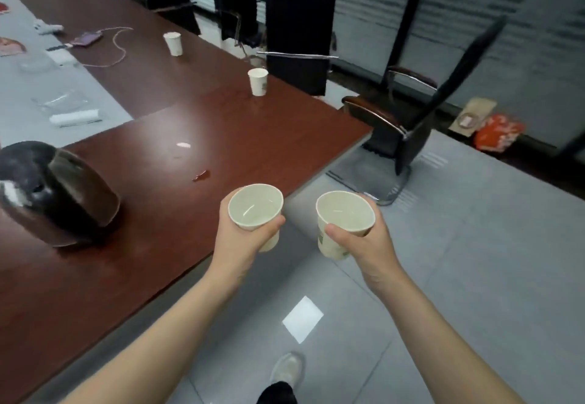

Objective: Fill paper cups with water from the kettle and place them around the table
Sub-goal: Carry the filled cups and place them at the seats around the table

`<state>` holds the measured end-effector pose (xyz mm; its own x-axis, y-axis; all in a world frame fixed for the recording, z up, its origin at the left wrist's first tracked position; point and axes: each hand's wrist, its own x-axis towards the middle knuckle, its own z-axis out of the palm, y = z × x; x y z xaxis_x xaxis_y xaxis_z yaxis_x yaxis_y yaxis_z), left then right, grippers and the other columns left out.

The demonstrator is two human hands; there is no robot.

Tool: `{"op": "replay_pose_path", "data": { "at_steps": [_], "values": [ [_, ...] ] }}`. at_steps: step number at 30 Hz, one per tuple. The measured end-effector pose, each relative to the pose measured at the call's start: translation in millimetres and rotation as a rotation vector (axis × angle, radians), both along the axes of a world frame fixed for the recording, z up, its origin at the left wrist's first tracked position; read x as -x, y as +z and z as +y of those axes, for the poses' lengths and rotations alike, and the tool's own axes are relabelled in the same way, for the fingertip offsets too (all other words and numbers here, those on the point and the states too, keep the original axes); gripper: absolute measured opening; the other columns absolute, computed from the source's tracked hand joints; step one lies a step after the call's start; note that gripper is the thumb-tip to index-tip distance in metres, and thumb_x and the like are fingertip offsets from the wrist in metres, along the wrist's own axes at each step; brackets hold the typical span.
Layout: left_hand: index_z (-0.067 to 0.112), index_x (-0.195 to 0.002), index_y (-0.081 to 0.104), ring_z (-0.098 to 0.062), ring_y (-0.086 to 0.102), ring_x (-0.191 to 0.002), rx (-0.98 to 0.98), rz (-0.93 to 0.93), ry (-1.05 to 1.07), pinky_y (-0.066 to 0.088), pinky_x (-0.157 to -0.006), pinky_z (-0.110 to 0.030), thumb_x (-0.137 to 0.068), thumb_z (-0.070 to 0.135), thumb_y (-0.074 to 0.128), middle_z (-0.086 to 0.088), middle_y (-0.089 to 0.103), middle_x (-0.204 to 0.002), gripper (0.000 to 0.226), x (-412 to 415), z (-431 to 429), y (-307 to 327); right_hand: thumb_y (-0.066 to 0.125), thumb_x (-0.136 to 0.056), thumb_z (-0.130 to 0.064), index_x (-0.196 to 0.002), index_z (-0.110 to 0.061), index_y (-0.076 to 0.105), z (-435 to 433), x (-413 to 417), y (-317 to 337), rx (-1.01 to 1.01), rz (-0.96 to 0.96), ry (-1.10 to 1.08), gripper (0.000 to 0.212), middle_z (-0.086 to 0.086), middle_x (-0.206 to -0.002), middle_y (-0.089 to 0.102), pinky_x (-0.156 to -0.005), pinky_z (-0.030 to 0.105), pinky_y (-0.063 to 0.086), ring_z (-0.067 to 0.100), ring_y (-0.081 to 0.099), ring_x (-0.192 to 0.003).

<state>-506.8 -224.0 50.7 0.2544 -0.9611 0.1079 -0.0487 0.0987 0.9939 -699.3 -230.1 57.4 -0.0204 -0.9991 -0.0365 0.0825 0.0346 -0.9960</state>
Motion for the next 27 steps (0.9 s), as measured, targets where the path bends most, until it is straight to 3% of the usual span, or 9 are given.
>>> {"op": "replay_pose_path", "data": {
  "at_steps": [4,9,11,13,15,18,23,27],
  "values": [
    [0.033,-0.112,0.046,-0.005,0.056,-0.105,0.0,-0.026,-0.169,0.047,-0.096,-0.033,-0.047,0.045,0.079,0.005,0.057,-0.117,0.074,60,-49,4,0.082,-0.046,-0.021,-0.102,-0.027,0.054,-20,65,6,0.029,-0.006,-0.171,0.063,-0.011,-0.093,0.065,-0.065,0.012,0.049,-0.009,0.063,-0.077],
    [0.018,-0.12,0.047,-0.014,0.057,-0.108,0.008,-0.017,-0.358,0.045,-0.098,-0.043,-0.048,0.044,0.08,-0.005,0.058,-0.12,0.084,147,-120,12,0.08,-0.038,-0.037,-0.101,-0.029,0.055,-61,145,8,0.02,-0.03,-0.377,0.068,-0.014,-0.091,0.066,-0.062,0.011,0.049,-0.007,0.063,-0.077],
    [0.013,-0.122,0.046,-0.014,0.057,-0.108,0.022,-0.01,-0.395,0.047,-0.096,-0.038,-0.048,0.043,0.08,-0.007,0.058,-0.12,0.088,168,-135,14,0.08,-0.038,-0.037,-0.101,-0.03,0.055,-72,162,10,0.01,-0.041,-0.411,0.068,-0.013,-0.091,0.067,-0.063,0.013,0.05,-0.005,0.063,-0.078],
    [0.02,-0.116,0.047,-0.003,0.058,-0.1,0.018,0.006,-0.455,0.048,-0.09,-0.025,-0.049,0.035,0.083,-0.001,0.059,-0.114,0.078,200,-162,18,0.081,-0.043,-0.031,-0.101,-0.03,0.054,-92,190,13,0.006,-0.021,-0.46,0.064,-0.013,-0.095,0.065,-0.065,0.015,0.05,0.001,0.062,-0.085],
    [0.027,-0.113,0.046,0.005,0.058,-0.095,0.016,0.02,-0.526,0.046,-0.084,-0.016,-0.053,0.025,0.081,0.003,0.058,-0.111,0.07,234,-192,22,0.08,-0.041,-0.038,-0.103,-0.032,0.054,-114,220,18,0.002,-0.002,-0.49,0.067,-0.011,-0.099,0.063,-0.068,0.019,0.048,0.005,0.059,-0.09],
    [0.028,-0.118,0.045,-0.001,0.057,-0.103,0.004,0.014,-0.615,0.047,-0.084,-0.016,-0.053,0.029,0.082,0.003,0.057,-0.116,0.075,281,-235,28,0.077,-0.038,-0.046,-0.104,-0.033,0.054,-147,265,25,-0.001,-0.002,-0.537,0.072,-0.011,-0.1,0.064,-0.069,0.02,0.047,0.004,0.06,-0.091],
    [0.031,-0.115,0.043,0.011,0.055,-0.093,0.004,-0.029,-0.723,0.045,-0.073,-0.006,-0.061,0.018,0.086,0.012,0.056,-0.11,0.07,359,-293,32,0.076,-0.037,-0.045,-0.105,-0.032,0.054,-193,335,24,0.011,-0.02,-0.624,0.073,-0.009,-0.102,0.064,-0.072,0.022,0.047,0.004,0.06,-0.091],
    [0.034,-0.111,0.043,0.003,0.054,-0.1,-0.028,-0.033,-0.753,0.043,-0.071,-0.004,-0.055,0.029,0.079,0.01,0.055,-0.112,0.066,425,-331,28,0.076,-0.038,-0.044,-0.106,-0.031,0.054,-229,399,22,0.016,-0.049,-0.666,0.072,-0.008,-0.103,0.064,-0.077,0.027,0.049,0.008,0.06,-0.093]
  ]
}}
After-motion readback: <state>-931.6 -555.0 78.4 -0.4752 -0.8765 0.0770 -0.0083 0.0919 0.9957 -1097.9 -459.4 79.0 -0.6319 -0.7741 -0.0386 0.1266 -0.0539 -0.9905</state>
